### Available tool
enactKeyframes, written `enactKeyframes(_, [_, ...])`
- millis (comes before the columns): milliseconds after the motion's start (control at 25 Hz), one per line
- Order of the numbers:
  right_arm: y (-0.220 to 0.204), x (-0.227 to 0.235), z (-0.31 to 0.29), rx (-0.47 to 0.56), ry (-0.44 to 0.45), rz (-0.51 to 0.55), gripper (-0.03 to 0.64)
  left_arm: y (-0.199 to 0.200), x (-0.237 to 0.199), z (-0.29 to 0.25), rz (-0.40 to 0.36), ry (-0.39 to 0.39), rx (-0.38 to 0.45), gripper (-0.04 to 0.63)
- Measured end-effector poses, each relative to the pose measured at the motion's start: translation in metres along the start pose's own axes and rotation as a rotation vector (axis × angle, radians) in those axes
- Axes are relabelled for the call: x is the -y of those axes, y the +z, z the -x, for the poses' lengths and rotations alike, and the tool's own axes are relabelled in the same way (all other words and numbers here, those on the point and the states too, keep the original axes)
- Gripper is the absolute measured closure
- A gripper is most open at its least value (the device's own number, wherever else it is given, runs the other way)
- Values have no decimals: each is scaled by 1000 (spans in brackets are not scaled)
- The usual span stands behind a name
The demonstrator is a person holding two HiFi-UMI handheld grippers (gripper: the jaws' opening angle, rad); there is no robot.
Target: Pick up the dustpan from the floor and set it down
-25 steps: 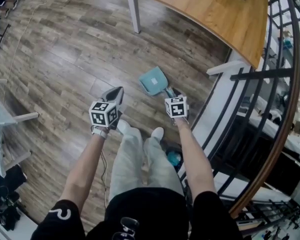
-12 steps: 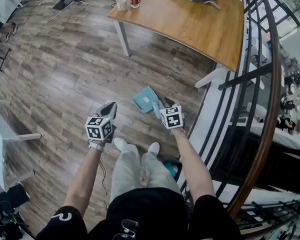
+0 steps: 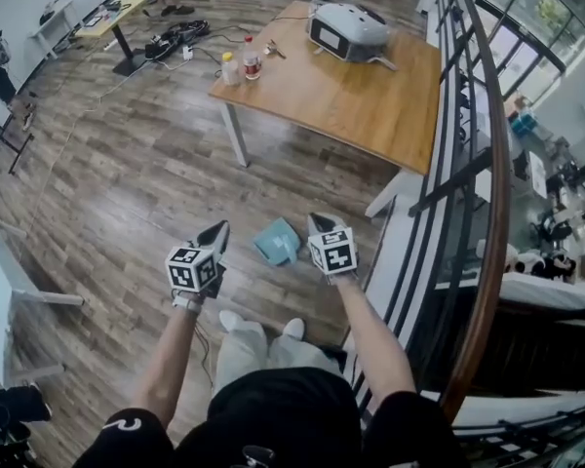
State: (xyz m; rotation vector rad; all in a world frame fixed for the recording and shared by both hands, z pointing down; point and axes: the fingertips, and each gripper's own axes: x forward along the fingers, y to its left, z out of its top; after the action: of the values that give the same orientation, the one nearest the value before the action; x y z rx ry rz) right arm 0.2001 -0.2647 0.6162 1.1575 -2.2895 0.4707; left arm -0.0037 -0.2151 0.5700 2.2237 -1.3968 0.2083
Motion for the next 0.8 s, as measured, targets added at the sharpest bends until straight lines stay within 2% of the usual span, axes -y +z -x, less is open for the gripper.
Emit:
enactKeyframes(160, [44,3,36,97,-1,22,621,35,31,18,-10,-25,59,597])
enactKeyframes(480, [110,-14,103,212,13,41,621,79,69,54,-33,-93,131,597])
enactKeyframes(800, [130,-17,123,264,5,42,621,104,75,71,-68,-82,168,597])
